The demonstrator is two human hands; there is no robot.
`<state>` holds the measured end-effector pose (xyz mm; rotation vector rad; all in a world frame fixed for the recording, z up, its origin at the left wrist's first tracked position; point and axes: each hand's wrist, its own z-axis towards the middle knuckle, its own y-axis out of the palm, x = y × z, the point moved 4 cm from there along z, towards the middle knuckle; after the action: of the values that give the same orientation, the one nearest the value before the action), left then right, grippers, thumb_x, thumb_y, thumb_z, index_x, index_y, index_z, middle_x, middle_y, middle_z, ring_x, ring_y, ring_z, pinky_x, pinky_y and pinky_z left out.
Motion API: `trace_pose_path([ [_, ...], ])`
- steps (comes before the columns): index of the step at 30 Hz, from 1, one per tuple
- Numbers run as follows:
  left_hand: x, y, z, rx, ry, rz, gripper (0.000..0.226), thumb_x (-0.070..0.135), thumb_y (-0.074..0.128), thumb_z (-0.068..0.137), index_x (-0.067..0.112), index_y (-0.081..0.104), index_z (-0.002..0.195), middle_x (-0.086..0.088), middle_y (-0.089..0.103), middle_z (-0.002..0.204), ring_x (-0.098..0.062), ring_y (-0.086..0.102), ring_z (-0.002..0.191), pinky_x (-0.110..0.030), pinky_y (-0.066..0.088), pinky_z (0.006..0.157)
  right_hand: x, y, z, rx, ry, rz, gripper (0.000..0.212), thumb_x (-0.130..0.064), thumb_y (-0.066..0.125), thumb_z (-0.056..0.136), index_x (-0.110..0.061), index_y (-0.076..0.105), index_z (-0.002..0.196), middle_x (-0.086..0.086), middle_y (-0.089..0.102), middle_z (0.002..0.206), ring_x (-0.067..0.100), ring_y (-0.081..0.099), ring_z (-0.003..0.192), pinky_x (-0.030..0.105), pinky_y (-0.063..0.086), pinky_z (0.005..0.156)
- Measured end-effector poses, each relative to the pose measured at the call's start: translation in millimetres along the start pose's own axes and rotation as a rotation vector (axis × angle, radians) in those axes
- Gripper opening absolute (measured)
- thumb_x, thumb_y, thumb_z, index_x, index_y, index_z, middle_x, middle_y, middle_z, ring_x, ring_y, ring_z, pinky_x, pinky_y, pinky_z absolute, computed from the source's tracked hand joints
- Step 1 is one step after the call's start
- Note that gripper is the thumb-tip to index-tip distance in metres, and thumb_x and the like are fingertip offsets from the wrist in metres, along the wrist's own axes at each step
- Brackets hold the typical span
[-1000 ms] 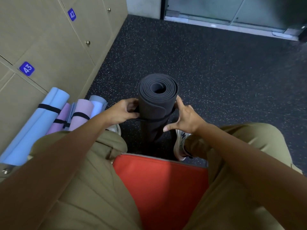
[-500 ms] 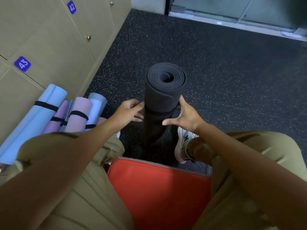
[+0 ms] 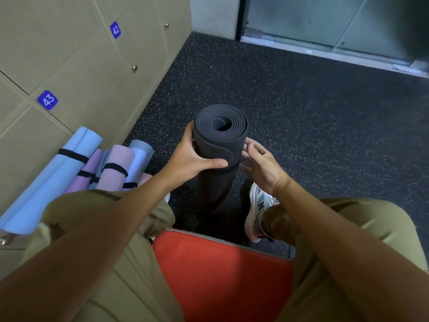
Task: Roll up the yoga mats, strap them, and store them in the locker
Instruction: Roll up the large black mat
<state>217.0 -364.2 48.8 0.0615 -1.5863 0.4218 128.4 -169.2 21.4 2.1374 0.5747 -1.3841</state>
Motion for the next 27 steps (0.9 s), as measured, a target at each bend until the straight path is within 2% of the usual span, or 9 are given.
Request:
trace_pose_path([
  [2,4,-1,2,0.044,0.001,-0.008,0.111,0.039,0.102,0.054,0.031,0.039,0.145,0.014,0.061,0.139,-0.003,0.055,0.132,-0.035,0.042,0.115,-8,0,-3,0.033,-0.049,-0.012,0.095,-0.062,0.086,0.068,-0.02,0.052,0.145,-0.002,0.061,0.142,0.015,0.058,0.131,0.041,0.047,0.106],
  [5,14,-2,2,0.104,-0.005,0.022,0.106,0.042,0.102,0.053,0.035,0.042,0.141,0.018,0.063,0.134,-0.001,0.057,0.128,-0.038,0.045,0.113,-24,1,-12,0.038,-0.126,-0.187,0.073,-0.042,0.081,0.079,-0.017,0.056,0.142,-0.001,0.063,0.14,0.012,0.059,0.13,0.041,0.047,0.112],
  [10,24,-10,-4,0.178,-0.017,0.033,0.104,0.05,0.102,0.047,0.039,0.045,0.134,0.017,0.065,0.13,-0.004,0.06,0.124,-0.044,0.048,0.11,-35,-9,-25,0.036,-0.134,-0.461,0.074,-0.047,0.087,0.076,-0.025,0.057,0.14,-0.009,0.06,0.135,0.006,0.062,0.12,0.035,0.052,0.106],
  [12,28,-12,-11,0.224,-0.021,0.045,0.101,0.049,0.102,0.047,0.045,0.045,0.13,0.017,0.066,0.129,-0.003,0.061,0.122,-0.042,0.048,0.11,-37,-14,-30,0.021,-0.143,-0.508,0.063,-0.037,0.085,0.081,-0.023,0.058,0.137,-0.007,0.061,0.131,0.006,0.065,0.113,0.029,0.055,0.098],
  [15,43,-14,-23,0.299,-0.005,0.073,0.097,0.033,0.103,0.053,0.046,0.043,0.128,0.023,0.062,0.126,0.01,0.058,0.116,-0.028,0.047,0.106,-39,-20,-39,0.016,-0.18,-0.557,0.049,-0.032,0.081,0.087,-0.024,0.061,0.131,-0.007,0.064,0.126,0.006,0.067,0.105,0.018,0.055,0.087],
  [17,56,-19,-28,0.347,0.011,0.079,0.099,0.033,0.103,0.053,0.042,0.044,0.132,0.026,0.061,0.127,0.013,0.057,0.116,-0.024,0.045,0.104,-43,-19,-42,0.005,-0.2,-0.574,0.044,-0.033,0.079,0.089,-0.024,0.062,0.129,-0.009,0.065,0.122,0.006,0.067,0.103,0.021,0.055,0.088],
  [20,83,-32,-34,0.417,0.047,0.071,0.099,0.049,0.099,0.046,0.045,0.047,0.131,0.019,0.063,0.132,0.001,0.058,0.124,-0.037,0.046,0.11,-50,-16,-42,0.008,-0.226,-0.549,0.037,-0.033,0.076,0.092,-0.025,0.063,0.126,-0.01,0.066,0.118,0.006,0.066,0.103,0.028,0.056,0.091],
  [24,120,-50,-47,0.498,0.06,0.074,0.103,0.036,0.103,0.05,0.034,0.048,0.137,0.013,0.066,0.132,-0.003,0.061,0.123,-0.043,0.048,0.11,-52,-6,-38,-0.025,-0.262,-0.578,0.034,-0.035,0.073,0.093,-0.03,0.062,0.125,-0.014,0.066,0.114,0.007,0.065,0.102,0.032,0.055,0.094],
  [27,144,-61,-60,0.551,0.071,0.089,0.106,0.035,0.103,0.052,0.025,0.046,0.14,0.011,0.065,0.132,-0.003,0.061,0.123,-0.042,0.05,0.109,-56,2,-37,-0.076,-0.294,-0.592,0.034,-0.034,0.073,0.094,-0.03,0.061,0.126,-0.013,0.065,0.114,0.005,0.064,0.101,0.027,0.054,0.091],
])
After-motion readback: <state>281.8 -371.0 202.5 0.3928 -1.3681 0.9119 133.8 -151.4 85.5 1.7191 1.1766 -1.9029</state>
